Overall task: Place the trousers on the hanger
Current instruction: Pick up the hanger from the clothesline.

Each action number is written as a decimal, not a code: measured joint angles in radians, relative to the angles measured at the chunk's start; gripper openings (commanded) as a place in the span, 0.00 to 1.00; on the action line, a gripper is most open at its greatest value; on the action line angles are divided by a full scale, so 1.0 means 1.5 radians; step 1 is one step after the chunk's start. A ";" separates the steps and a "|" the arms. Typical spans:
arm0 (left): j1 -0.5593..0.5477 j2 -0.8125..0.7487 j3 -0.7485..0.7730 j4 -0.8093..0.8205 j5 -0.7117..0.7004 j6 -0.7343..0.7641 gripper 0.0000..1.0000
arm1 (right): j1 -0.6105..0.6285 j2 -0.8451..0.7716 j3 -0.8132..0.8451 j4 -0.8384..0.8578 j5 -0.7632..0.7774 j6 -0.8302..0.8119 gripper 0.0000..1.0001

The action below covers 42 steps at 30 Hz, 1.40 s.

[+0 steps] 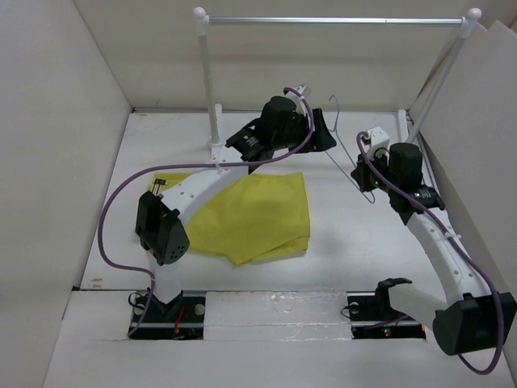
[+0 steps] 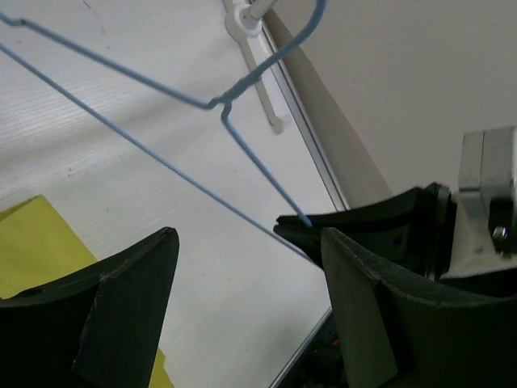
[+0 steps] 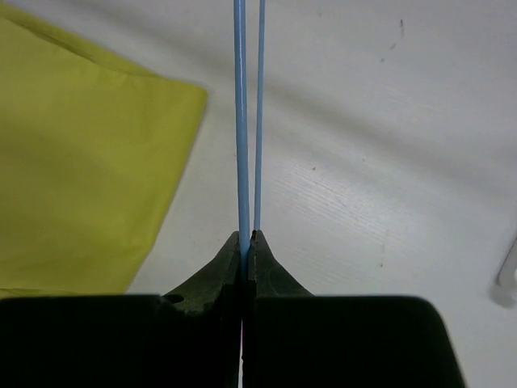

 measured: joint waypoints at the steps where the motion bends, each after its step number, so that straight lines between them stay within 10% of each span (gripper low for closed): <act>1: -0.005 0.016 0.014 -0.004 -0.013 -0.001 0.68 | 0.008 -0.001 -0.013 -0.001 0.002 0.003 0.00; 26: -0.039 0.184 0.179 -0.114 -0.194 -0.017 0.37 | 0.148 -0.066 -0.102 -0.015 0.115 0.016 0.00; 30: -0.046 0.184 0.165 -0.111 -0.203 -0.026 0.12 | 0.215 -0.094 -0.121 -0.026 0.164 0.035 0.00; 36: -0.048 0.179 0.073 -0.086 -0.221 -0.053 0.00 | 0.266 -0.114 -0.150 -0.054 0.208 0.058 0.39; 42: -0.051 0.112 -0.051 -0.004 -0.216 -0.100 0.00 | 0.274 -0.176 -0.152 -0.085 0.203 0.065 0.43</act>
